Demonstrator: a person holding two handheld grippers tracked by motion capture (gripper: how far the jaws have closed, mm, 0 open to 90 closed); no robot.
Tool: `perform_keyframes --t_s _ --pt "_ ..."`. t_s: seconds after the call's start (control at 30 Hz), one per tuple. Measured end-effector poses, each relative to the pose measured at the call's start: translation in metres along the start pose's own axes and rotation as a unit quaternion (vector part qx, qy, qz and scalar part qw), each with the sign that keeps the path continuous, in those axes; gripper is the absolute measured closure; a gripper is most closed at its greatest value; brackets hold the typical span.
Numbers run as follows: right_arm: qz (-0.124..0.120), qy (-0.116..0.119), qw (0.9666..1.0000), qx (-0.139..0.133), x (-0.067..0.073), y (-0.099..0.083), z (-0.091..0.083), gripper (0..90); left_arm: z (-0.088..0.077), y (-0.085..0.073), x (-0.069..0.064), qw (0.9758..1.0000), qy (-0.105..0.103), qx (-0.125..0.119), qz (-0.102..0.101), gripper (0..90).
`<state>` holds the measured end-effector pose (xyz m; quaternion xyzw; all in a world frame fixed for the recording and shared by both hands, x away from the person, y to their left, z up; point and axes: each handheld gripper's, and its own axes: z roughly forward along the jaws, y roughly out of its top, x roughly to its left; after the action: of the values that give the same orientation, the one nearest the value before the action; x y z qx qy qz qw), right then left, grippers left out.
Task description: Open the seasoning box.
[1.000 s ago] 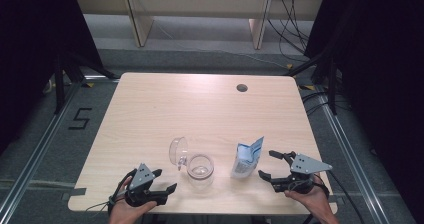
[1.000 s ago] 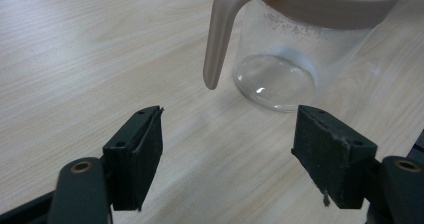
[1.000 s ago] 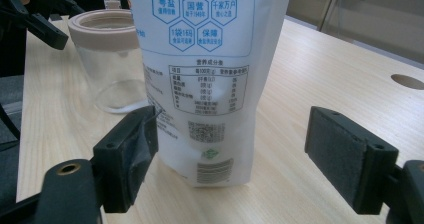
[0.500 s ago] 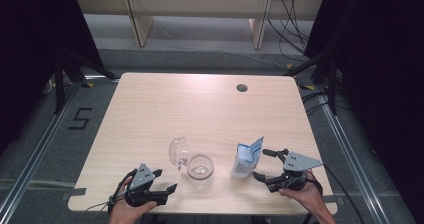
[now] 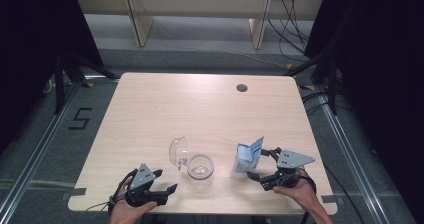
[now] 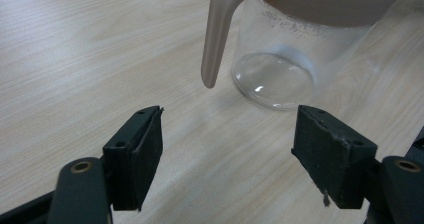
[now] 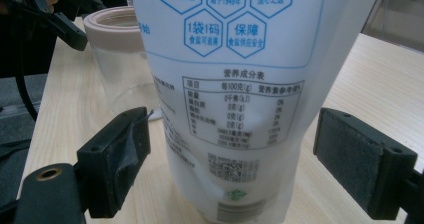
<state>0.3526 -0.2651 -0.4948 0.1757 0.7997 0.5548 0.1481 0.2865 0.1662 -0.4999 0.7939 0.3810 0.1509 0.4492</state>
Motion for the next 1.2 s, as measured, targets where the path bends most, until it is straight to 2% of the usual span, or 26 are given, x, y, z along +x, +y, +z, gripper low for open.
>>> perform_keyframes --t_s 0.07,0.1,0.13,0.17,0.23,0.27,0.33,0.37,0.4,0.5,0.57,0.63,0.73,0.77,0.83,0.87,0.9,1.03,1.07,1.1,1.13,1.2 --pt "0.005 0.001 1.0000 0.000 0.002 0.000 0.002 15.9 0.001 0.000 -0.001 1.0000 -0.003 -0.004 -0.006 27.5" --pt "-0.001 0.000 0.9999 -0.011 0.001 0.000 0.005 15.9 0.001 0.000 0.000 1.0000 -0.003 -0.001 -0.002 27.5" --pt "-0.002 0.004 1.0000 0.000 0.001 0.001 0.004 15.9 0.001 0.000 0.000 1.0000 -0.003 -0.002 -0.001 27.5" --pt "0.008 0.001 0.9999 -0.010 0.003 0.000 0.006 15.9 0.001 0.000 0.000 1.0000 -0.003 -0.001 -0.001 27.5" --pt "-0.003 0.010 0.9999 -0.005 0.000 0.001 0.007 15.9 0.001 0.000 0.000 1.0000 -0.003 -0.001 -0.002 27.5" --pt "-0.007 0.005 0.9999 -0.008 0.000 0.001 0.008 15.9 0.001 0.000 0.000 1.0000 -0.003 -0.001 -0.002 27.5" --pt "0.007 0.017 0.9998 -0.010 -0.001 0.000 0.009 16.0 0.001 0.000 0.000 1.0000 -0.003 -0.002 -0.002 27.5" --pt "0.002 0.010 0.9999 -0.010 -0.001 0.000 0.010 16.0 0.001 0.000 0.000 1.0000 -0.004 -0.003 -0.003 27.5" --pt "0.004 0.009 0.9999 -0.013 -0.001 0.000 0.011 16.0 0.000 0.000 0.001 1.0000 -0.001 0.004 0.005 27.5" --pt "0.007 0.009 0.9999 -0.013 -0.002 0.000 0.013 16.1 0.001 0.000 0.000 1.0000 -0.004 -0.004 -0.004 27.5" --pt "0.001 0.019 0.9997 -0.017 -0.003 0.000 0.015 16.4 0.001 0.000 0.000 1.0000 -0.003 -0.003 -0.004 27.5" --pt "-0.003 0.022 0.9997 -0.009 -0.003 0.000 0.017 17.2 0.001 0.000 0.000 1.0000 -0.003 -0.001 -0.002 27.5" --pt "-0.001 0.018 0.9997 -0.014 -0.002 0.001 0.018 21.8 0.001 0.000 0.000 1.0000 -0.003 -0.004 -0.005 27.5" --pt "-0.002 0.017 0.9997 -0.015 -0.002 0.001 0.018 22.8 0.001 0.000 -0.001 0.9999 -0.003 -0.003 -0.012 27.5" --pt "-0.007 0.020 0.9997 -0.010 -0.003 0.002 0.018 23.3 0.001 0.000 -0.001 0.9999 -0.003 -0.005 -0.013 27.5" --pt "0.002 0.026 0.9996 -0.009 -0.002 0.001 0.018 23.6 0.001 0.000 -0.001 1.0000 0.000 -0.003 -0.005 27.5" --pt "0.001 0.020 0.9998 -0.006 -0.002 0.001 0.018 24.1 0.001 0.000 -0.001 1.0000 -0.001 -0.003 -0.004 27.5" --pt "-0.001 0.023 0.9997 -0.009 -0.002 0.001 0.017 27.1 0.000 0.000 -0.001 1.0000 -0.001 -0.003 -0.004 27.5" --pt "-0.004 0.012 0.9998 -0.015 -0.002 0.001 0.018 28.0 0.000 0.000 -0.001 1.0000 -0.001 -0.004 -0.004 27.5" --pt "-0.003 0.020 0.9996 -0.018 -0.002 0.001 0.019 28.6 0.000 0.000 -0.001 1.0000 -0.001 -0.004 -0.004 27.5" --pt "0.010 0.004 0.9998 -0.016 0.002 0.001 0.018 29.2 0.001 0.000 -0.002 0.9999 -0.001 -0.004 -0.012 27.5" --pt "0.003 0.003 1.0000 -0.007 0.002 0.002 0.017 30.0 0.000 0.000 -0.002 0.9999 -0.001 -0.004 -0.013 27.5"
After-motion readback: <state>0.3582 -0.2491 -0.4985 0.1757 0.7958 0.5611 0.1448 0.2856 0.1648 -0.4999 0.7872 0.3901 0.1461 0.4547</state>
